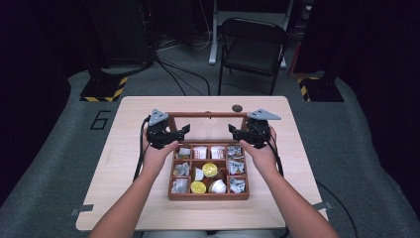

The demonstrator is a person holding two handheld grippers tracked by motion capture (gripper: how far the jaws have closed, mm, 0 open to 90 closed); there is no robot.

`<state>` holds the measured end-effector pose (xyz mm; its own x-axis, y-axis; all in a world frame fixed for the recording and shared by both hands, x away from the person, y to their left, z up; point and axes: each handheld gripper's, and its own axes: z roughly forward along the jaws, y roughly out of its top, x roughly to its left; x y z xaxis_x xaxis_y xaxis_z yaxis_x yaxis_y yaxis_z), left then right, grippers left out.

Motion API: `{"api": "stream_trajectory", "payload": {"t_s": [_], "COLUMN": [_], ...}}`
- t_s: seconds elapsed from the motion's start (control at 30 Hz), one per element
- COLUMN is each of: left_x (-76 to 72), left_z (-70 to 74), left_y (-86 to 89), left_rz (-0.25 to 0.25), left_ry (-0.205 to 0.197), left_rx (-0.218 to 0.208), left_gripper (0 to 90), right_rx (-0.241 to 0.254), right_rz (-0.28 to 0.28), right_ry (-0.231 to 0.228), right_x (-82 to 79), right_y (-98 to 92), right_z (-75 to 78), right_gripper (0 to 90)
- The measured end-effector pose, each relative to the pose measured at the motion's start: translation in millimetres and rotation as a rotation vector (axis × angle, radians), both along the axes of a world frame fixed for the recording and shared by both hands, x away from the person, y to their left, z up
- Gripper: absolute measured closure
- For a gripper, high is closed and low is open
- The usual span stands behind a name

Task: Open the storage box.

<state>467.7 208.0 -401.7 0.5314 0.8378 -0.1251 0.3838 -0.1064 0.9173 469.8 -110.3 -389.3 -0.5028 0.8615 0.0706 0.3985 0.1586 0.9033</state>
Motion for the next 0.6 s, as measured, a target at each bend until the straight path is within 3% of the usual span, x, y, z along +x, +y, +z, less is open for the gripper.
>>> {"api": "stream_trajectory", "payload": {"t_s": [0.17, 0.53, 0.6], "left_x": [4.4, 8.7, 9.3], "left_z": [-6.7, -12.0, -12.7], "left_y": [-2.0, -1.8, -1.0], "left_rz": [0.003, 0.002, -0.004], "left_ry": [0.029, 0.035, 0.034], "left_rx": [0.005, -0.007, 0.011], "left_gripper": [26.5, 26.7, 27.2], "right_rx": [0.003, 0.013, 0.014], "right_rz": [0.001, -0.008, -0.01], "right_ry": [0.024, 0.069, 0.089], "right_x": [3.8, 8.6, 10.7], "right_y": [-1.0, -3.0, -4.5], "right_z": [-11.3, -26.8, -32.9], "right_gripper": [28.9, 29.4, 30.1]}}
